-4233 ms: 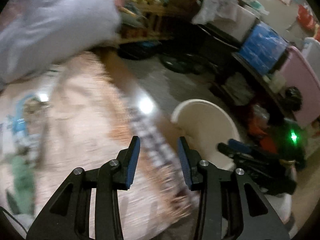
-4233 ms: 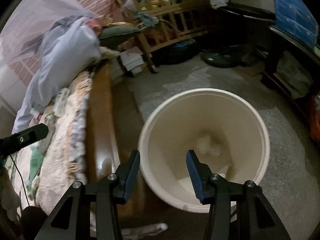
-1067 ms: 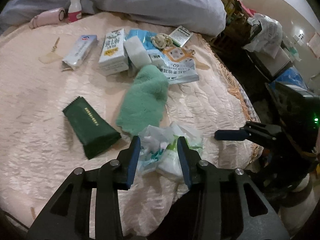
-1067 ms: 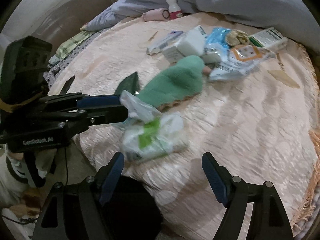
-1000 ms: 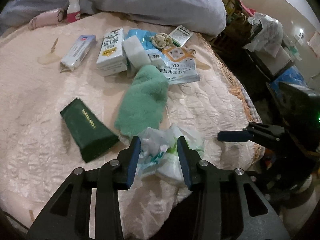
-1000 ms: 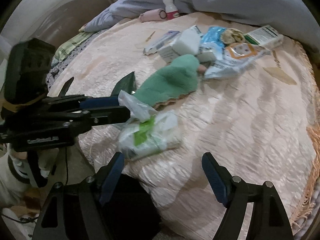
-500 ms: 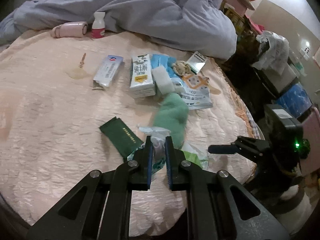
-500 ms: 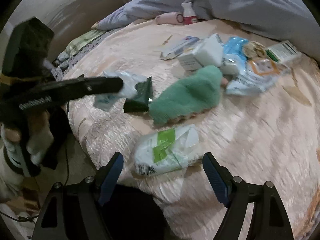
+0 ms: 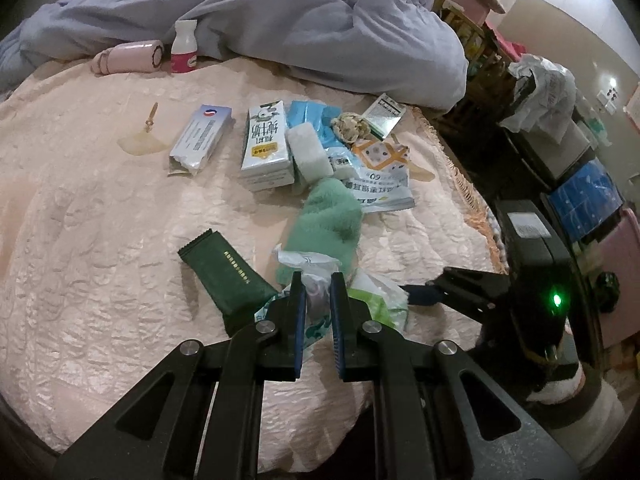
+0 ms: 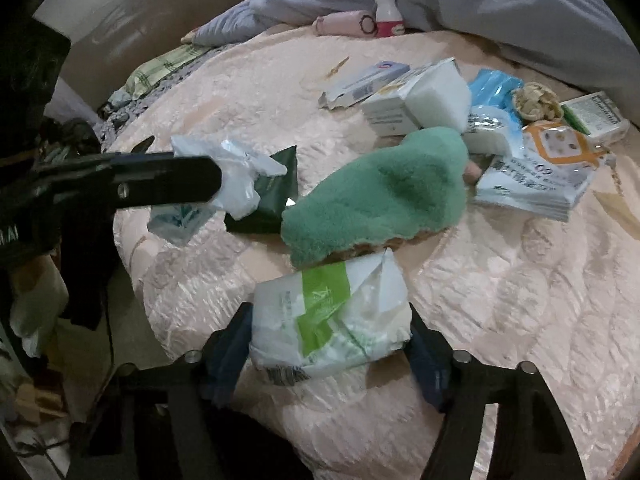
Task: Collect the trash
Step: 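Carry both items to the cream bin and open both grippers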
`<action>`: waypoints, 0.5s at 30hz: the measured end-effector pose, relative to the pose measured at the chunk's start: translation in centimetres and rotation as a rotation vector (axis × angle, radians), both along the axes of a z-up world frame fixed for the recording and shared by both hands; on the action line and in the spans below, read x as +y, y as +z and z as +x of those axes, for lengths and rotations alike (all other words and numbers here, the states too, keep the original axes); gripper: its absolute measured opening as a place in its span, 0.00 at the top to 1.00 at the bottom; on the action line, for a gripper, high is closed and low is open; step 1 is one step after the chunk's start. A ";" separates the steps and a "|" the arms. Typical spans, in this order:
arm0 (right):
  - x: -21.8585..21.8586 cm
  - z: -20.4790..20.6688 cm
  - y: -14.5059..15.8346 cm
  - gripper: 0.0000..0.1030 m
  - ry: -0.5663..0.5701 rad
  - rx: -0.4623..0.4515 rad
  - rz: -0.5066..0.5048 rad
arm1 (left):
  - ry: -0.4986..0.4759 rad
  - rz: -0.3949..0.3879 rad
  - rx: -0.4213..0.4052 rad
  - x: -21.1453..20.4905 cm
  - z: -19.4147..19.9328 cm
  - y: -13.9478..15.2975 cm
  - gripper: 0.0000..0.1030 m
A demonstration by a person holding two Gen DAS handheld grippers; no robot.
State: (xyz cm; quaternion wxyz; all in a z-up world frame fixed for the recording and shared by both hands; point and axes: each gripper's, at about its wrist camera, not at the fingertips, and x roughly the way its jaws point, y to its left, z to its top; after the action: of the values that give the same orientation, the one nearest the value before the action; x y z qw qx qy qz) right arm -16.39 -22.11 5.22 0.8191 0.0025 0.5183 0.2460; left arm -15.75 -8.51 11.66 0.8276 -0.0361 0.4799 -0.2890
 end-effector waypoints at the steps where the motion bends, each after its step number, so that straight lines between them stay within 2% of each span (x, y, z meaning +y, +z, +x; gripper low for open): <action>1: -0.2 -0.4 0.2 0.36 0.000 -0.013 -0.010 | -0.002 -0.002 -0.001 -0.2 -0.1 0.1 0.91; 6: -2.5 -2.5 1.7 0.36 -0.043 -0.063 0.010 | -0.032 -0.011 -0.017 -1.9 -0.6 1.0 0.91; 15: -10.1 -7.0 4.2 0.36 -0.256 -0.120 0.040 | -0.165 -0.022 -0.054 -8.8 -2.2 2.9 0.91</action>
State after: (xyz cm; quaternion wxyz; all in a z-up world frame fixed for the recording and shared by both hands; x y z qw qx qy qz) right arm -23.37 -32.17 9.45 0.8731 0.0701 0.4586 0.1497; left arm -17.92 -17.36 14.54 0.8130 0.0021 0.4556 -0.3625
